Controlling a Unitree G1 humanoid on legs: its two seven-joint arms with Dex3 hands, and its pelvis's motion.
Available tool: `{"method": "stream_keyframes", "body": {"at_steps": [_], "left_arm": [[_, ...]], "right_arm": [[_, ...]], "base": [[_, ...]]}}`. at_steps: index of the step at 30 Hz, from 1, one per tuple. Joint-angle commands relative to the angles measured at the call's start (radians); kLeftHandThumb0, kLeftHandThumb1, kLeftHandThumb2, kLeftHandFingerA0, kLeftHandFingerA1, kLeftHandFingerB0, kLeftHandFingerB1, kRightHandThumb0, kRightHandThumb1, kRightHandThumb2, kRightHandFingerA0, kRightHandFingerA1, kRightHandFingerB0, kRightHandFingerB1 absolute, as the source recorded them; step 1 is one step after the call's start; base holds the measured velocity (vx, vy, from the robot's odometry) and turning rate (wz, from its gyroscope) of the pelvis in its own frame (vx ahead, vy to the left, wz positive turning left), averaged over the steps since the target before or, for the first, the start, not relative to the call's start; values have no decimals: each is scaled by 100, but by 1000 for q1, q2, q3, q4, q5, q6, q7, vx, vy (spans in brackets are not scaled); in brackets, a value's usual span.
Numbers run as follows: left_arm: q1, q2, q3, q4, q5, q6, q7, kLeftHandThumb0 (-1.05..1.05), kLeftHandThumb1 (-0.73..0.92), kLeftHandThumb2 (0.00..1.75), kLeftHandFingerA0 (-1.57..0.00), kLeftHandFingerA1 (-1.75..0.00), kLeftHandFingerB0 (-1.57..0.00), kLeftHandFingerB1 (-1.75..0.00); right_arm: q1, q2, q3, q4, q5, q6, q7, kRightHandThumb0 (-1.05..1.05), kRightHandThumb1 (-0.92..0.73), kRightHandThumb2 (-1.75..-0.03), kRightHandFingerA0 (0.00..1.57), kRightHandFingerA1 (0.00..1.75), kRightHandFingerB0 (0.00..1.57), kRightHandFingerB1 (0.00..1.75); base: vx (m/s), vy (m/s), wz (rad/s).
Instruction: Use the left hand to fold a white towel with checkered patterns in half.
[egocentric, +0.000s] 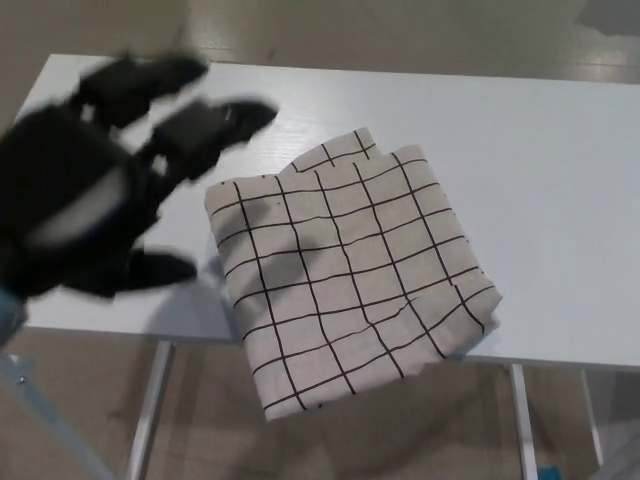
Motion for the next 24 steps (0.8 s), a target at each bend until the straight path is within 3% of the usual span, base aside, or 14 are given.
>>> {"method": "stream_keyframes", "body": {"at_steps": [1, 5, 6, 8, 9, 17, 18, 19, 20, 22, 23, 24], "left_arm": [[1005, -43, 334, -216, -1166, -267, -436, -67, 41, 73, -30, -41, -20, -37], [1037, -82, 289, -57, -1119, -291, -439, -73, 43, 75, -37, -43, -21, -37], [1029, -93, 256, 37, -1054, -288, -419, -70, 48, 56, -40, -34, -26, -30], [1004, -107, 220, 147, -983, -273, -406, -72, 48, 56, -40, -35, -26, -30], [985, -113, 203, 201, -948, -270, -399, -74, 42, 76, -33, -43, -20, -37], [821, -222, 124, 576, -704, -232, -294, -75, 44, 77, -33, -43, -26, -39], [788, -256, 114, 646, -665, -213, -268, -72, 51, 56, -37, -35, -32, -31], [782, -263, 113, 662, -660, -212, -266, -72, 51, 56, -37, -35, -32, -31], [758, -282, 110, 700, -644, -209, -252, -77, 45, 64, -35, -39, -29, -34], [694, -322, 113, 805, -605, -191, -213, -76, 46, 62, -35, -38, -31, -34], [666, -344, 122, 859, -576, -190, -166, -72, 46, 85, -31, -47, -26, -42], [655, -353, 126, 883, -559, -193, -139, -72, 46, 85, -31, -47, -26, -42]], "right_arm": [[87, -10, -100, -158, 214, 93, 65, -29, -76, -62, 40, 49, 43, 45], [56, 4, -113, -91, 262, 47, 98, -28, -72, -61, 40, 52, 43, 47], [56, 8, -118, -75, 273, 47, 108, -28, -72, -61, 40, 52, 44, 47], [56, 14, -123, -62, 276, 39, 109, -28, -72, -61, 41, 53, 44, 47], [54, 17, -125, -61, 276, 38, 108, -28, -72, -61, 42, 54, 44, 47], [36, 14, -131, -99, 275, 60, 111, -27, -71, -61, 42, 55, 44, 48], [40, 19, -131, -108, 276, 62, 111, -28, -71, -61, 42, 54, 44, 48], [41, 20, -131, -111, 276, 63, 111, -28, -71, -61, 42, 54, 44, 48], [38, 23, -131, -118, 274, 62, 108, -28, -71, -61, 42, 54, 44, 48], [37, 32, -129, -125, 259, 50, 97, -27, -71, -60, 42, 52, 44, 47], [46, 38, -126, -131, 244, 37, 88, -27, -71, -60, 43, 52, 45, 48], [52, 39, -126, -133, 237, 31, 86, -27, -71, -60, 43, 52, 45, 48]], "base": [[0, 0, 0], [0, 0, 0], [0, 0, 0], [0, 0, 0], [0, 0, 0], [0, 0, 0], [0, 0, 0], [0, 0, 0], [0, 0, 0], [0, 0, 0], [0, 0, 0], [0, 0, 0]]}}
